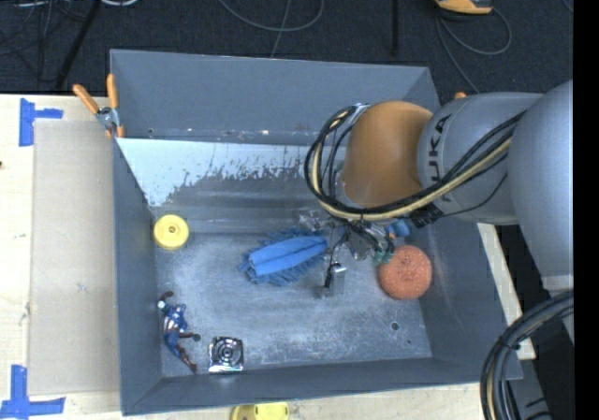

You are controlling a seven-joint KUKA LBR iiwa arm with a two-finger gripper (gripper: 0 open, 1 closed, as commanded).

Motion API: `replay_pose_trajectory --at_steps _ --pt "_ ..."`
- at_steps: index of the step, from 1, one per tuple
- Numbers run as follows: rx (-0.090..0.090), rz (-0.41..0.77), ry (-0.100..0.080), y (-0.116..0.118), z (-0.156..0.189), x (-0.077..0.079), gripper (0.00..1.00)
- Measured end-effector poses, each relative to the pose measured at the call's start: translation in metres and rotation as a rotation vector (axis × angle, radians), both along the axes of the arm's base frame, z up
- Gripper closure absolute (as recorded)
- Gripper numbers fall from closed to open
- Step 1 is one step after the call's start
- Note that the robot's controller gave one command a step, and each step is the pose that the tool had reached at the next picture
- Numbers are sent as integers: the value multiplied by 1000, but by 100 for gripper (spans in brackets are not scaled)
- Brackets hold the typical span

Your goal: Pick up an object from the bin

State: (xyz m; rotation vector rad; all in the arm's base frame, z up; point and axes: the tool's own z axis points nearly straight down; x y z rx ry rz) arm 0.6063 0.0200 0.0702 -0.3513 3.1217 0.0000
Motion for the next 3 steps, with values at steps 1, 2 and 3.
replay_pose_trajectory --at_steps 1,2,3 --pt "0 -270 1 51 -1 -9 100" --pt "-1 -267 1 51 -1 -9 100" --pt "-1 -266 1 51 -1 -9 100"
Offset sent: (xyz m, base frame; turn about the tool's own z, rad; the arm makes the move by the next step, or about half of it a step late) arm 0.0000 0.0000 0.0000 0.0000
